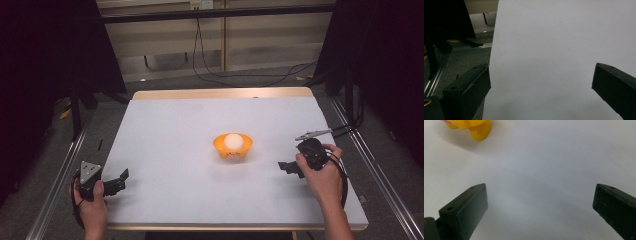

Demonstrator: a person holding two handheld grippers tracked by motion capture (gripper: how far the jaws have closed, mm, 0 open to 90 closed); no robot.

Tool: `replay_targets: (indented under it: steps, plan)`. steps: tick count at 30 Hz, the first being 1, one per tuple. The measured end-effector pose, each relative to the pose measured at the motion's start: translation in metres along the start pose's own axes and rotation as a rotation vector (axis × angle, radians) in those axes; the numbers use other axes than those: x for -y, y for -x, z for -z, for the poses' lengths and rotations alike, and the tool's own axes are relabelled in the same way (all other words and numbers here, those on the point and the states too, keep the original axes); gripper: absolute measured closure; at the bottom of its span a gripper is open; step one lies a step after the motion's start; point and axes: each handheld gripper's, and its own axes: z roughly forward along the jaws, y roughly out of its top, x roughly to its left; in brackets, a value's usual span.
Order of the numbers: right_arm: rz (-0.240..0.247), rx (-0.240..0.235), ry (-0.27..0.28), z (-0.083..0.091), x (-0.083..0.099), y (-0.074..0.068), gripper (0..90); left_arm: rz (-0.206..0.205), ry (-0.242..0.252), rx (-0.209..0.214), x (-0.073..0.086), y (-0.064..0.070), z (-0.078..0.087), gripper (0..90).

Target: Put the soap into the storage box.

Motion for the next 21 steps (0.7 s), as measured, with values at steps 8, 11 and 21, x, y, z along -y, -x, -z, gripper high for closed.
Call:
replay_targets:
  steps: [8,11,21]
  plan:
    - [-0.021,0.011,0.034,0.006,0.02,0.009,0.0,-0.002,0.0,-0.002,0.0,0.0,0.0,1.9]
    - [-0.033,0.013,0.048,0.008,0.027,0.013,0.0,0.0,0.001,0.0,0.0,0.001,0.0,1.9]
    - [-0.064,0.012,0.111,0.015,0.052,0.024,0.0,-0.002,0.002,0.0,0.0,0.001,0.0,1.9]
